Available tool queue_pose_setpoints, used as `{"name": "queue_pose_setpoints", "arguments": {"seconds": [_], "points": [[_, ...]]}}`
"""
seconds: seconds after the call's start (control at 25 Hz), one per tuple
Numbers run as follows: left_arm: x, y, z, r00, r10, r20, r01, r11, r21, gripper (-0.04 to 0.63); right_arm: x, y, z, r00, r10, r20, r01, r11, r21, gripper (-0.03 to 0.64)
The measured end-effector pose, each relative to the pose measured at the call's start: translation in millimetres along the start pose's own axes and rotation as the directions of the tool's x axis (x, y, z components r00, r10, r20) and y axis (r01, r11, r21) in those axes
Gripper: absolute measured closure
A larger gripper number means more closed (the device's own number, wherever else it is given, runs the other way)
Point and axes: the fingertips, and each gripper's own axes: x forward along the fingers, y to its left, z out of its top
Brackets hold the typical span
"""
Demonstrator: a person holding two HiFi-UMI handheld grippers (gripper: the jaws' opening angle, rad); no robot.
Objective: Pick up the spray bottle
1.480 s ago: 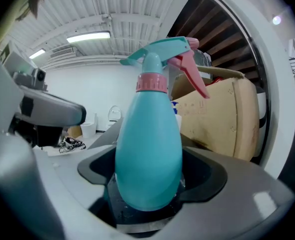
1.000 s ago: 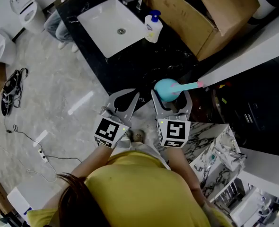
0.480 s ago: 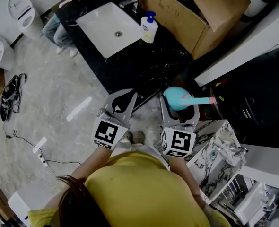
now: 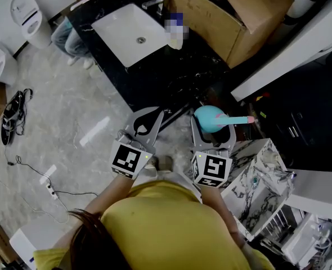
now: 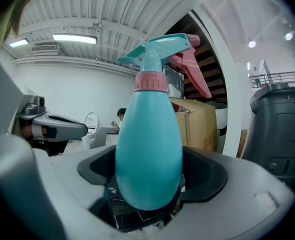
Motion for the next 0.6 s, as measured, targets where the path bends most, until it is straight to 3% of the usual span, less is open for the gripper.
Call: {"name": "queue_pose_setpoints", "arguments": {"seconds": [0.6], "points": [[-10,-15,-2,1.000,-0.012,0.009,0.012,1.000,-0.004,0.589,-16,2,-5,1.000,0.000,-0.007,0.000,1.000,-0.013,0.230]]}}
